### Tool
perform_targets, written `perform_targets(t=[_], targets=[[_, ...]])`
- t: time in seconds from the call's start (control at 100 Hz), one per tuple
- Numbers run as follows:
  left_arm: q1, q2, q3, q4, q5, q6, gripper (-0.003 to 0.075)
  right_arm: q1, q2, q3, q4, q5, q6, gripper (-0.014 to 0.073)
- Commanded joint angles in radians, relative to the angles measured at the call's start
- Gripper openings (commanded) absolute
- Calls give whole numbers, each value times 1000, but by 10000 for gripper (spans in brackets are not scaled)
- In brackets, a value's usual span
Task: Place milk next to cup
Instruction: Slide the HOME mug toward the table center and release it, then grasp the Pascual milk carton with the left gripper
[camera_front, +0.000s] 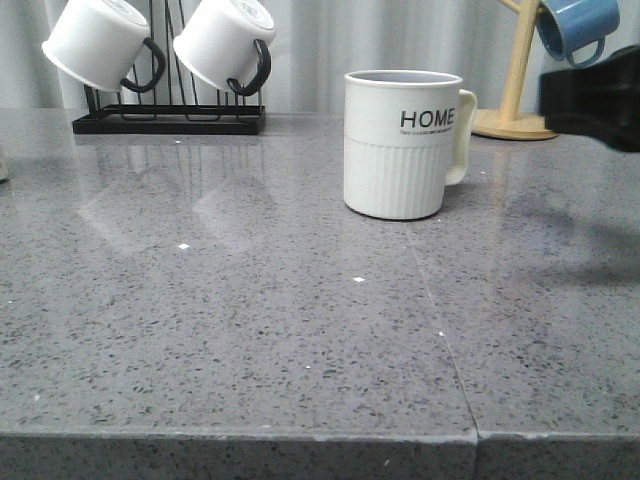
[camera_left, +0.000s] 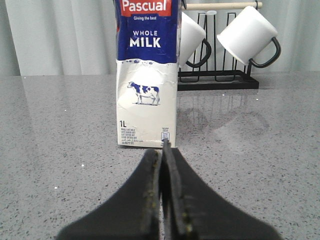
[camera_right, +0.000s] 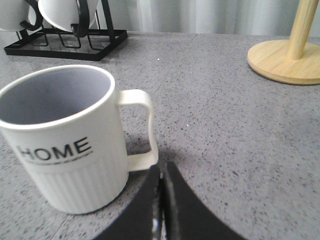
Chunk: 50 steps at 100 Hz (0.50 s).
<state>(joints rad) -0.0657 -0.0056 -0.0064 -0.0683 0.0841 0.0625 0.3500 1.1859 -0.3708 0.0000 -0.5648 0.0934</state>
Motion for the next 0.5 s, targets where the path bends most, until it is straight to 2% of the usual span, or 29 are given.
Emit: perform_targets(t=[0.0,0.25,0.49], targets=[[-9,-22,57,-3,-84,-3,-20,0,-106,-15,-9,38,-8,-70],[-9,-22,57,-3,-84,-3,-20,0,-385,-2,-43,325,-8,-67],[-9,-22,57,-3,-84,-3,-20,0,-671,64,-43,483,-8,-67]])
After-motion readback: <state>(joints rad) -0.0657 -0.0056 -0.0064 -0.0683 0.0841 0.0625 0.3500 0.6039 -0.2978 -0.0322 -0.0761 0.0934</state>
